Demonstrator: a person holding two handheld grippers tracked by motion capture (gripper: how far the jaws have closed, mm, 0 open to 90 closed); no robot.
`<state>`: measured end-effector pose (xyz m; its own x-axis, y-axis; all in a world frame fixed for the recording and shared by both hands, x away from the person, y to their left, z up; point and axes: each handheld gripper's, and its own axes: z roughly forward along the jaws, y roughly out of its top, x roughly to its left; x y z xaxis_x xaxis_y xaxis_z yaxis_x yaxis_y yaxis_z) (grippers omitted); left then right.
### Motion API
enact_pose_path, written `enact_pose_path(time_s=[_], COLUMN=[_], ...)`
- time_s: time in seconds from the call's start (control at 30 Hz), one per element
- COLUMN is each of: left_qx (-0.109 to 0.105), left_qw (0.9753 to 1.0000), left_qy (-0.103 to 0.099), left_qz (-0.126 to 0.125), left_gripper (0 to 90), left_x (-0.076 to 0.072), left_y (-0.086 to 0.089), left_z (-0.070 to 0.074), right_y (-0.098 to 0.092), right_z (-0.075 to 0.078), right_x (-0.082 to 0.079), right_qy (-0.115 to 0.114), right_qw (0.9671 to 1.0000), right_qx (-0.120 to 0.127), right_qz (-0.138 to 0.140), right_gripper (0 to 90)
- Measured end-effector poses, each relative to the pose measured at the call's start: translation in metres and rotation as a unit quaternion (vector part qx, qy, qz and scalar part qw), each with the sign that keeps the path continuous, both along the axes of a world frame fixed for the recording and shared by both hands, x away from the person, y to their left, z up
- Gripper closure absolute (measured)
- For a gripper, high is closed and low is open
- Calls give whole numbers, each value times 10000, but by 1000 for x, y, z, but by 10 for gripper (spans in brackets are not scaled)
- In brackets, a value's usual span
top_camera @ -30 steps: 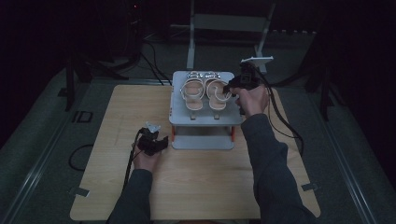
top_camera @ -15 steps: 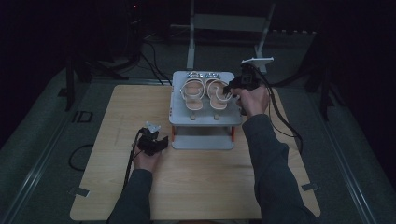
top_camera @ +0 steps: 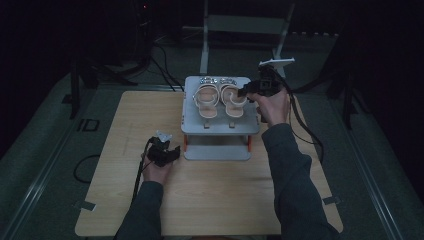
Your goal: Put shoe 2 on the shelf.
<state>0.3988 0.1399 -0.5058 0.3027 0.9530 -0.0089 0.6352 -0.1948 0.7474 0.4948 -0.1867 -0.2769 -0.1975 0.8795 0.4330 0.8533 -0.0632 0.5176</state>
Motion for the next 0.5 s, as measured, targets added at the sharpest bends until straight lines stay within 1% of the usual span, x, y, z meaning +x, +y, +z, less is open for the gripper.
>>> enact_pose_path(time_s=[0.07, 0.2, 0.23, 0.3, 0.33, 0.47, 0.5], left_qx=[-1, 1, 1, 2, 1, 0, 0], left_qw=[10000, 10000, 10000, 10000, 10000, 10000, 10000], left_qy=[0, 1, 1, 1, 1, 0, 1], left_qz=[1, -1, -1, -2, -1, -1, -1], left_gripper=[440, 440, 440, 440, 440, 440, 440], left_x=[0, 0, 0, 0, 0, 0, 0], left_y=[0, 0, 0, 0, 0, 0, 0], left_z=[0, 0, 0, 0, 0, 0, 0], right_y=[0, -3, -3, -6, -7, -11, -12], right_z=[3, 7, 7, 10, 11, 15, 16], right_x=[-1, -4, -4, -6, -7, -9, -10], right_qy=[-93, -292, -292, -472, -527, -688, -729], right_qw=[9999, 9995, 9995, 9987, 9984, 9971, 9969], right_qx=[-117, 4, 4, 127, 177, 291, 288], right_qz=[75, 76, 76, 120, 132, 126, 113], right_gripper=[518, 488, 488, 476, 475, 475, 476])
